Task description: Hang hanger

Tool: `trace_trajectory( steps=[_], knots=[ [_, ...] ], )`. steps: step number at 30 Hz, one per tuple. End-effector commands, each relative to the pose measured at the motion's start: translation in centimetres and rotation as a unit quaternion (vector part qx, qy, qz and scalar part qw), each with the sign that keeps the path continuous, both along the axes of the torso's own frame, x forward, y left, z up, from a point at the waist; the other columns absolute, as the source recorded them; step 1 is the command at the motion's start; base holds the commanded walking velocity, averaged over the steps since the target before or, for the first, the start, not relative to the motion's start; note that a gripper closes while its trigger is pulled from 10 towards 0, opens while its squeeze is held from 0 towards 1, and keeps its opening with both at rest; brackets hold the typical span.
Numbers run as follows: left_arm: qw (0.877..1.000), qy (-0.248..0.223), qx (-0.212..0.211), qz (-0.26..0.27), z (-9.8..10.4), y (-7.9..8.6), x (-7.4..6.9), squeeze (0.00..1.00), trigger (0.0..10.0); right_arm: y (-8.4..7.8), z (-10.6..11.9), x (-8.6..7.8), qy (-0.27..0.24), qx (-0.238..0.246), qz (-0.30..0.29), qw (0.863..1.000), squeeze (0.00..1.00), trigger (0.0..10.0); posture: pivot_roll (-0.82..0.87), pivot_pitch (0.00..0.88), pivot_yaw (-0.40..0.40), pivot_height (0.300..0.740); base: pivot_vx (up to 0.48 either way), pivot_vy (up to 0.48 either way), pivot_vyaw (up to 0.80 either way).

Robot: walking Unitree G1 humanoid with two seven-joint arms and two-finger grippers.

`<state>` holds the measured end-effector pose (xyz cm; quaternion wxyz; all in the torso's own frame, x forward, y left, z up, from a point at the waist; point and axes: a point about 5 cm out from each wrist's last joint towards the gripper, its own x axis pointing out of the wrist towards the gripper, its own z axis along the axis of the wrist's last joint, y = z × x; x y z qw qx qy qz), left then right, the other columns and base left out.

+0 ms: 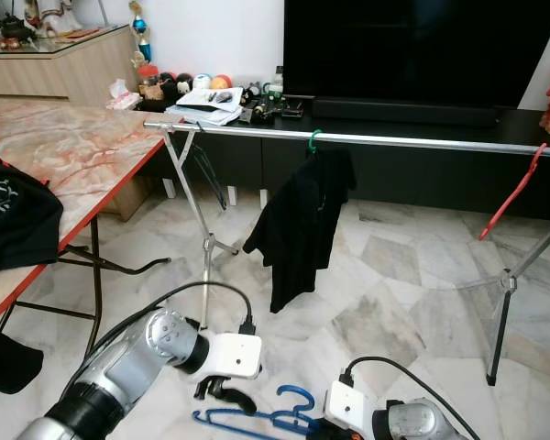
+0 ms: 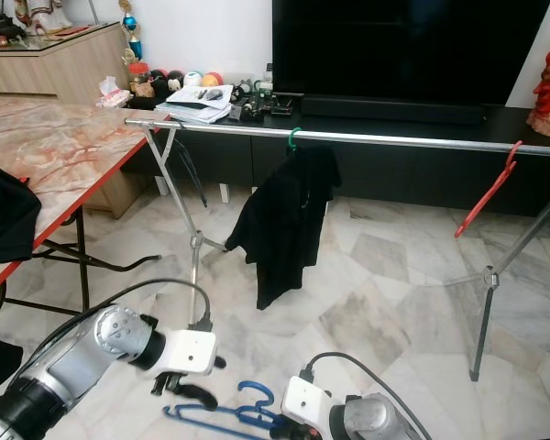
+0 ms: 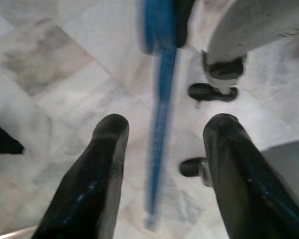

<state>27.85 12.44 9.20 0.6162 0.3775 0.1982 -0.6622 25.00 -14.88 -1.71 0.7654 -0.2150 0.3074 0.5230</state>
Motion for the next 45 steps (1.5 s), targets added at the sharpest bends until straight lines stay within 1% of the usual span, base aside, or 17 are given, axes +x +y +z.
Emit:
trace_trajectory(
  steps=[1, 4, 5, 6, 8, 10, 12, 16, 18, 21, 22, 23, 24, 25, 26, 28, 45],
  knots=[
    [1.0, 0.001, 0.008, 0.014, 0.1, 1.0, 0.0, 1.0, 10.0, -0.2, 0.0, 0.5, -0.018, -0.011, -0.031, 0.999, 0.0, 0.0, 0.13, 0.02, 0.05, 0.74, 0.0, 0.0, 0.0],
    [0.997, -0.028, 0.011, 0.075, -0.5, 2.9, 0.6, 1.0, 10.0, -1.3, -0.1, 1.2, -0.048, -0.032, -0.123, 0.991, 0.0, 0.0, 0.13, 0.022, 0.05, 0.74, 0.0, 0.0, 0.0],
    [0.992, -0.047, 0.006, 0.114, -1.0, 3.6, 1.0, 0.67, 10.0, -1.8, -0.4, 1.2, -0.051, -0.041, -0.153, 0.986, 0.0, 0.0, 0.13, 0.024, 0.054, 0.74, 0.0, 0.0, 0.0],
    [0.986, -0.067, 0.001, 0.151, -1.3, 4.2, 1.4, 0.0, 10.0, -2.0, -0.5, 1.2, -0.052, -0.039, -0.176, 0.982, 0.0, 0.0, 0.13, 0.024, 0.055, 0.74, 0.0, 0.0, 0.0],
    [0.973, -0.098, -0.01, 0.209, -2.0, 5.3, 1.8, 0.0, 10.0, -2.3, -0.6, 1.2, -0.056, -0.035, -0.216, 0.974, 0.0, 0.0, 0.13, 0.025, 0.054, 0.74, 0.0, 0.0, 0.0],
    [0.933, -0.092, -0.019, 0.346, -4.7, 7.9, 1.1, 0.0, 10.0, -3.5, -0.7, 1.5, -0.063, -0.016, -0.348, 0.935, 0.0, 0.0, 0.12, 0.023, 0.06, 0.74, 0.0, 0.0, 0.0],
    [0.882, -0.047, -0.018, 0.469, -8.1, 9.9, -1.1, 0.0, 10.0, -4.5, -0.5, 1.7, -0.075, 0.028, -0.471, 0.878, 0.0, 0.0, 0.12, 0.018, 0.063, 0.74, 0.0, 0.0, 0.0],
    [0.855, -0.025, -0.006, 0.518, -10.0, 10.7, -2.6, 0.0, 10.0, -4.7, -0.2, 1.8, -0.088, 0.056, -0.52, 0.848, 0.0, 0.0, 0.11, 0.015, 0.062, 0.74, 0.0, 0.0, 0.0],
    [0.814, 0.012, 0.013, 0.58, -12.7, 11.5, -5.6, 0.0, 10.0, -5.1, 0.1, 1.6, -0.115, 0.083, -0.578, 0.803, 0.0, 0.0, 0.1, 0.003, 0.062, 0.74, 0.0, 0.0, 0.0],
    [0.774, 0.058, 0.051, 0.628, -15.5, 12.0, -9.5, 0.0, 10.0, -5.5, 0.3, 1.1, -0.139, 0.093, -0.627, 0.761, 0.0, 0.0, 0.09, 0.0, 0.059, 0.74, 0.0, 0.0, 0.0],
    [0.747, 0.091, 0.066, 0.655, -17.0, 12.0, -12.2, 0.0, 10.0, -5.4, 0.5, 0.8, -0.15, 0.105, -0.648, 0.739, 0.0, 0.7, 0.08, 0.0, 0.057, 0.74, 0.0, 0.0, 0.0],
    [0.747, 0.091, 0.066, 0.655, -17.0, 12.0, -12.2, 0.0, 10.0, -5.4, 0.5, 0.8, -0.15, 0.105, -0.648, 0.739, 0.0, 0.7, 0.08, 0.0, 0.057, 0.74, 0.0, 0.0, 0.0],
    [0.724, 0.112, 0.07, 0.677, -17.9, 11.6, -13.9, 0.0, 10.0, -5.1, 0.8, 0.6, -0.153, 0.119, -0.662, 0.724, 0.0, 8.6, 0.08, 0.0, 0.055, 0.74, 0.0, 0.0, 0.0],
    [0.717, 0.115, 0.071, 0.684, -18.1, 11.5, -14.3, 0.0, 10.0, -5.0, 0.9, 0.6, -0.154, 0.124, -0.665, 0.72, 0.0, 8.6, 0.08, 0.0, 0.055, 0.74, 0.0, 0.0, 0.0],
    [0.704, 0.122, 0.074, 0.696, -18.4, 11.4, -14.9, 0.0, 10.0, -4.8, 1.0, 0.6, -0.159, 0.129, -0.668, 0.715, 0.0, 10.0, 0.07, 0.0, 0.052, 0.74, 0.0, 0.0, 0.0],
    [0.69, 0.134, 0.08, 0.707, -18.8, 11.2, -15.7, 0.0, 10.0, -4.4, 1.2, 0.5, -0.163, 0.139, -0.673, 0.708, 0.0, 10.0, 0.07, 0.0, 0.047, 0.74, 0.0, 0.0, 0.0],
    [0.669, 0.13, 0.085, 0.727, -19.0, 11.7, -16.4, 0.0, 10.0, -4.5, 1.8, 0.5, -0.166, 0.134, -0.681, 0.701, 0.0, 10.0, 0.07, 0.0, 0.039, 0.74, 0.135, 0.0, 0.0]
  ],
)
